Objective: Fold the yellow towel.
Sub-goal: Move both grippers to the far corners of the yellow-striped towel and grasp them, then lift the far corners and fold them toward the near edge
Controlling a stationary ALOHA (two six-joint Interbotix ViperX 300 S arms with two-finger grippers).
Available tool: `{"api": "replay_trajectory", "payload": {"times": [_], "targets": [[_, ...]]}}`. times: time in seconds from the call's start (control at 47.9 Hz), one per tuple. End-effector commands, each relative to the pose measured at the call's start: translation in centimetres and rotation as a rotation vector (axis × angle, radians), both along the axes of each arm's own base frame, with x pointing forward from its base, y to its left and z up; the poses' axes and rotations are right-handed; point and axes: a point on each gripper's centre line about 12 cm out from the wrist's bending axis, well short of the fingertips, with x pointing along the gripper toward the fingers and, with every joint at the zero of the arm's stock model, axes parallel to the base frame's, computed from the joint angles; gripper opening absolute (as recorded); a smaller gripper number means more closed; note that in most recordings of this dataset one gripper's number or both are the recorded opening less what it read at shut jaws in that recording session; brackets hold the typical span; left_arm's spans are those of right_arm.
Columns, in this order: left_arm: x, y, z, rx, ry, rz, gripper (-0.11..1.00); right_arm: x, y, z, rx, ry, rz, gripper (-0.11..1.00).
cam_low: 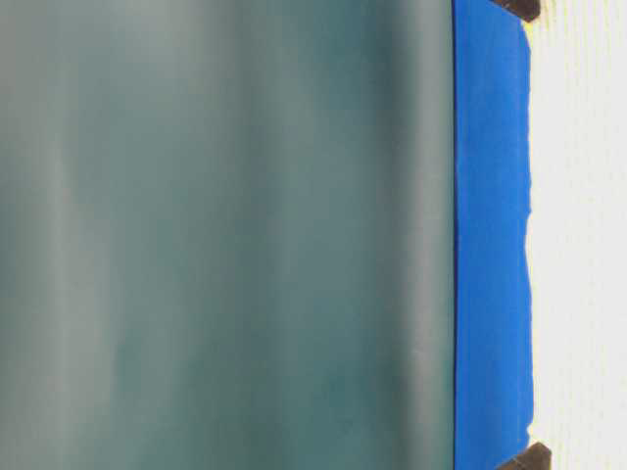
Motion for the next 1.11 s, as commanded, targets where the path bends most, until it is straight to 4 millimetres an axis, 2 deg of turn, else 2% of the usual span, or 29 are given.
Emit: {"api": "replay_trajectory", "payload": {"times": [0.0, 0.042, 0.334, 0.731, 0.94, 1.087], "targets": [[0.4, 0.0, 0.0, 0.003, 0.003, -0.009, 0.09, 0.0, -0.2, 0.2, -0.005, -0.008, -0.007, 0.07], [0.5, 0.0, 0.1, 0.003, 0.002, -0.009, 0.04, 0.0, -0.1, 0.2, -0.007, -0.010, -0.007, 0.06], [0.6, 0.1, 0.6, 0.011, -0.013, -0.010, 0.04, -0.1, -0.1, 1.4, -0.029, -0.050, -0.007, 0.06], [0.6, -0.2, 4.6, 0.047, -0.091, -0.025, 0.04, -1.1, 0.6, 4.6, -0.051, -0.113, 0.000, 0.06], [0.8, -1.4, 4.7, 0.039, -0.097, -0.061, 0.04, -1.5, 1.6, 5.5, -0.057, -0.139, 0.023, 0.06], [1.1, -3.3, 4.5, 0.013, -0.101, -0.110, 0.04, -1.5, 2.9, 5.8, -0.035, -0.152, 0.055, 0.06]]}}
